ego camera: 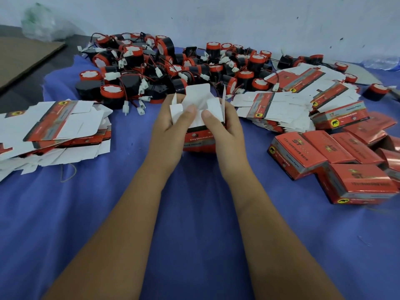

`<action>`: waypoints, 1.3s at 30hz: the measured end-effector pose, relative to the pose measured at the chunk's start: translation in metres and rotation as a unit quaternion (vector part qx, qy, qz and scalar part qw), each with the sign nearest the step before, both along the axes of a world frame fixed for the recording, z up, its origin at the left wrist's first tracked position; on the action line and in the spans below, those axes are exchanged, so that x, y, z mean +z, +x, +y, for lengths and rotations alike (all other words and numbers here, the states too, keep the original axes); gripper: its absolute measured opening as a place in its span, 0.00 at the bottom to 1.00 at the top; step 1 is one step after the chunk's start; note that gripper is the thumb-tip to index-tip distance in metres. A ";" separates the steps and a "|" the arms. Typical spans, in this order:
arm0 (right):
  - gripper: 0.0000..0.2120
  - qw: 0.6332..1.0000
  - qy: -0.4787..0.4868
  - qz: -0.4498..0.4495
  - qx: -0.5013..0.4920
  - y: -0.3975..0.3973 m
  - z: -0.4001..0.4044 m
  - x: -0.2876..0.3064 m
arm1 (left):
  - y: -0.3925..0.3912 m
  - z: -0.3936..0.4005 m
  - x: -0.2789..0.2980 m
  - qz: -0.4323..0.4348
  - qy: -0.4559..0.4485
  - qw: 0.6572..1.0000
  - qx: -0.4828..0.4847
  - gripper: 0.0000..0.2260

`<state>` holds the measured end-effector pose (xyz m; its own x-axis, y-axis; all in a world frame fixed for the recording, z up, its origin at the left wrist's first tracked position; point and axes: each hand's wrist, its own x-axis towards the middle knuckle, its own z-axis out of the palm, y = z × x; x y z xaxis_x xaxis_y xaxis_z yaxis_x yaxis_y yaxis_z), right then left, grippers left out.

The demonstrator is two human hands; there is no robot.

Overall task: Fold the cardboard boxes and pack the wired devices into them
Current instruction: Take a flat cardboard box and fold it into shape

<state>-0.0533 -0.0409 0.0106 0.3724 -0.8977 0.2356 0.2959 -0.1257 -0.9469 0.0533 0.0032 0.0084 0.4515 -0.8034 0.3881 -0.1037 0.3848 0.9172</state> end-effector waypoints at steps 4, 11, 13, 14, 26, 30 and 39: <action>0.08 0.999 0.044 -0.001 0.001 -0.001 -0.001 0.003 | -0.002 -0.002 -0.001 -0.006 0.017 1.000 0.010 0.08; 0.14 0.997 0.050 0.028 -0.047 -0.003 -0.007 0.004 | -0.006 -0.008 -0.002 0.042 0.028 0.997 -0.055 0.13; 0.16 0.997 0.056 0.024 -0.046 -0.002 -0.006 0.003 | -0.006 -0.008 -0.001 0.107 0.026 0.992 -0.069 0.20; 0.16 0.997 0.056 0.025 -0.042 -0.002 -0.005 0.003 | -0.006 -0.008 0.000 0.107 0.037 0.992 -0.052 0.19; 0.12 0.975 0.166 -0.141 0.053 0.000 -0.004 0.002 | -0.006 -0.012 -0.003 0.034 0.050 0.998 0.018 0.19; 0.11 0.987 0.151 -0.056 0.029 -0.001 -0.009 0.001 | -0.004 -0.013 -0.005 0.038 0.061 0.997 0.015 0.19; 0.17 0.998 0.043 -0.048 -0.013 -0.002 -0.007 0.003 | -0.003 -0.010 -0.006 0.077 0.013 0.996 -0.052 0.12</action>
<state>-0.0553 -0.0480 0.0134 0.3283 -0.9250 0.1913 0.3834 -0.0546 -0.9220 0.0501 -0.0067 0.0029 0.4184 -0.8573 0.2999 0.0772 0.3626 0.9287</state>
